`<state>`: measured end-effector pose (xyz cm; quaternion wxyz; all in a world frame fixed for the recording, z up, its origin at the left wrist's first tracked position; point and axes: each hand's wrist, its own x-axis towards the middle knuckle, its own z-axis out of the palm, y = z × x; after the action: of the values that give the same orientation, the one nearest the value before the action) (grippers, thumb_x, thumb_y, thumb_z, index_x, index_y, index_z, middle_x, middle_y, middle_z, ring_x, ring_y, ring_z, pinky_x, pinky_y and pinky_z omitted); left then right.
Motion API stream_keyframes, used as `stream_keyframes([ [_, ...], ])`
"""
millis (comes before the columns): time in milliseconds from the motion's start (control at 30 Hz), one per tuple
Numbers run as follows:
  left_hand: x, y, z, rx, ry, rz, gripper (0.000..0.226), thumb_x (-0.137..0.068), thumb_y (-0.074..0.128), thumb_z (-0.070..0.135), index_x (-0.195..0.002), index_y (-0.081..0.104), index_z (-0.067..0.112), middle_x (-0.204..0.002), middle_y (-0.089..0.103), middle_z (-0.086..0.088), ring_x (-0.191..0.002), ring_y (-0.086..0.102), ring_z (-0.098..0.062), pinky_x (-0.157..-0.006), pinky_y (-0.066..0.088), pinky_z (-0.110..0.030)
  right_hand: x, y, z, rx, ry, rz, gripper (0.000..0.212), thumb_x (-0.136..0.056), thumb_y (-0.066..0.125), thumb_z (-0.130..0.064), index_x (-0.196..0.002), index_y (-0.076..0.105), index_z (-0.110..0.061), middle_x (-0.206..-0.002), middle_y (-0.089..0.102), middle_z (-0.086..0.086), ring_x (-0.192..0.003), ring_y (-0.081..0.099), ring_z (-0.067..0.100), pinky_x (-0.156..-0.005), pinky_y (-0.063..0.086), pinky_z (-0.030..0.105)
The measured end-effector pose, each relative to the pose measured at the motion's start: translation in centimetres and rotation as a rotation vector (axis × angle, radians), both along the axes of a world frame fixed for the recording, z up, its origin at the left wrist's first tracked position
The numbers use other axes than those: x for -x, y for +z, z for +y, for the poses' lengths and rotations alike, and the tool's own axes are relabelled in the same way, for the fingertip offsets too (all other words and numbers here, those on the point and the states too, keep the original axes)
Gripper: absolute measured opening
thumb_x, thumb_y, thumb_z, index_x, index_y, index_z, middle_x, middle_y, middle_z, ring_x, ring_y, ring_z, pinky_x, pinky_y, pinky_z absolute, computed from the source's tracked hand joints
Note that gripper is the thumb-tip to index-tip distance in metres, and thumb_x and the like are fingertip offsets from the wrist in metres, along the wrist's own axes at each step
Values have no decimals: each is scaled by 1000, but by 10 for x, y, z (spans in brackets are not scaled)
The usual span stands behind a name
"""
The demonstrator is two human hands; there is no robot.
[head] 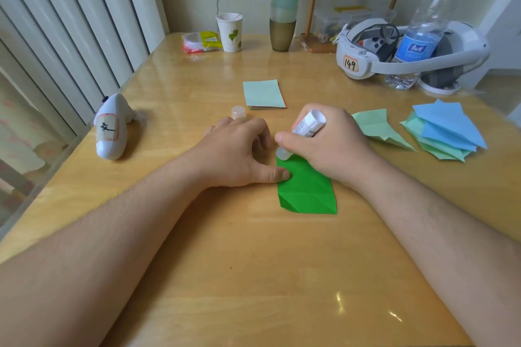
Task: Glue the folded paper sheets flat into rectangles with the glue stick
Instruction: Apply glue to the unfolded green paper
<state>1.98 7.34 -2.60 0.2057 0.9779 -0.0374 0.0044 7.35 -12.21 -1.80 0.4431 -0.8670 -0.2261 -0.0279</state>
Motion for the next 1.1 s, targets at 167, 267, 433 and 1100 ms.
stream_keyframes([
  [167,0,0,0,-5,1,-3,57,-58,66,83,-88,46,40,-96,52,21,-102,44,-15,-99,42,-43,1,0,2,31,14,15,39,-76,86,-47,-76,63,-16,-62,63,-5,-58,52,9,-58,44,31],
  [267,1,1,-2,-2,3,-8,56,-58,67,82,-88,46,40,-94,51,22,-101,44,-16,-98,41,-43,1,1,2,43,18,5,42,-75,86,-45,-77,61,-12,-64,63,1,-58,49,11,-58,42,32],
  [433,1,1,-1,-6,-2,-7,58,-59,67,82,-92,49,39,-94,51,22,-101,44,-16,-98,42,-43,3,3,0,70,10,4,42,-75,84,-41,-79,58,-9,-59,56,-2,-58,46,13,-57,39,32],
  [1100,3,1,2,-5,-13,-11,59,-64,68,82,-98,53,37,-101,52,20,-104,45,-16,-99,41,-41,-6,7,-34,137,-63,0,33,-76,77,-30,-80,55,-5,-68,61,13,-61,46,22,-58,39,36],
])
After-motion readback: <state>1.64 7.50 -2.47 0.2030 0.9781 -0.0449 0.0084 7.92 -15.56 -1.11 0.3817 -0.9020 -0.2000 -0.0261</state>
